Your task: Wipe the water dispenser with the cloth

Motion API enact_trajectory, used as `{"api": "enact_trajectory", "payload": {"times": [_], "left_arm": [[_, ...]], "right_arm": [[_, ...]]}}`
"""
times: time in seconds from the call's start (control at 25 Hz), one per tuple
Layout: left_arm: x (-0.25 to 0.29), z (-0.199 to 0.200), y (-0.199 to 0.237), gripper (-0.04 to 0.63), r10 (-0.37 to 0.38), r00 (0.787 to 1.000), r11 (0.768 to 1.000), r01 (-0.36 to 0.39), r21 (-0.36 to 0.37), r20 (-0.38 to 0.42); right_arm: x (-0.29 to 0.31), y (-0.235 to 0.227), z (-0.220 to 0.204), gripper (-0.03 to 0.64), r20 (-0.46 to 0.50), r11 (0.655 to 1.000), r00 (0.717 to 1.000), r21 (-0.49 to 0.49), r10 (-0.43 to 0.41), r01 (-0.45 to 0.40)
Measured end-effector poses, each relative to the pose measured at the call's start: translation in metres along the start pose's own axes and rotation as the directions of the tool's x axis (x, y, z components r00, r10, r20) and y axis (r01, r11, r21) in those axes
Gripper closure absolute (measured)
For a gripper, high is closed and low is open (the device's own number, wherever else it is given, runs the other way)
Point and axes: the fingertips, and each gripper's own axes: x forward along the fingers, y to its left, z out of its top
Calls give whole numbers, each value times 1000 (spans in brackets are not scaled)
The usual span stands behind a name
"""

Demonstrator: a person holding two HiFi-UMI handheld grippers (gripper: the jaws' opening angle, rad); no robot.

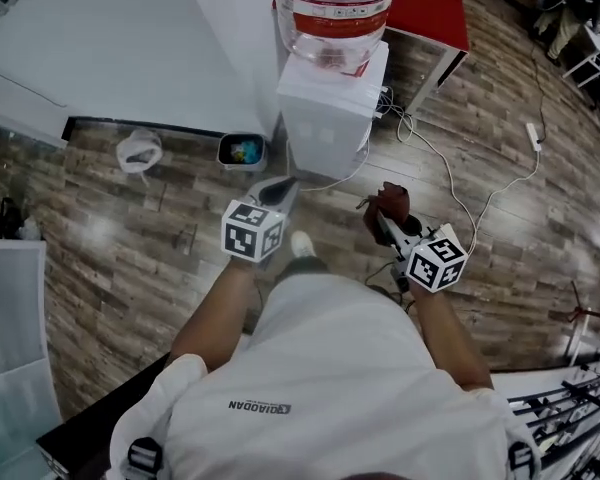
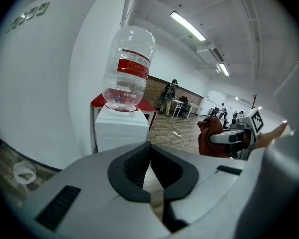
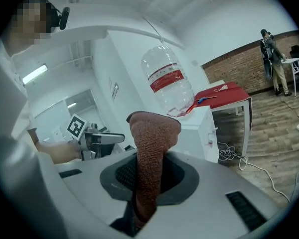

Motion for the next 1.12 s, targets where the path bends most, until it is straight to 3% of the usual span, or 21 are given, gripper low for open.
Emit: {"api": "enact_trajectory", "payload": {"times": [0.32,0.56,0.88,1.12], "left_arm": [[-32,-9,-55,606,-12,997,999,15,-33,73],[-45,-42,-85,606,-4,1000,999,3,35,22],[-63,-45,-86,606,0,1000,996,-2,84,28],[-79,-57,-77,606,15,999,999,-16,46,38]], "right_arm": [[-46,24,-5,561,45,1000,999,-1,-15,15],[-71,34,-28,560,20,998,998,-13,-54,54],[-72,44,-40,561,54,996,995,16,-86,85],[-70,49,-47,561,59,995,994,-22,-94,96]]}}
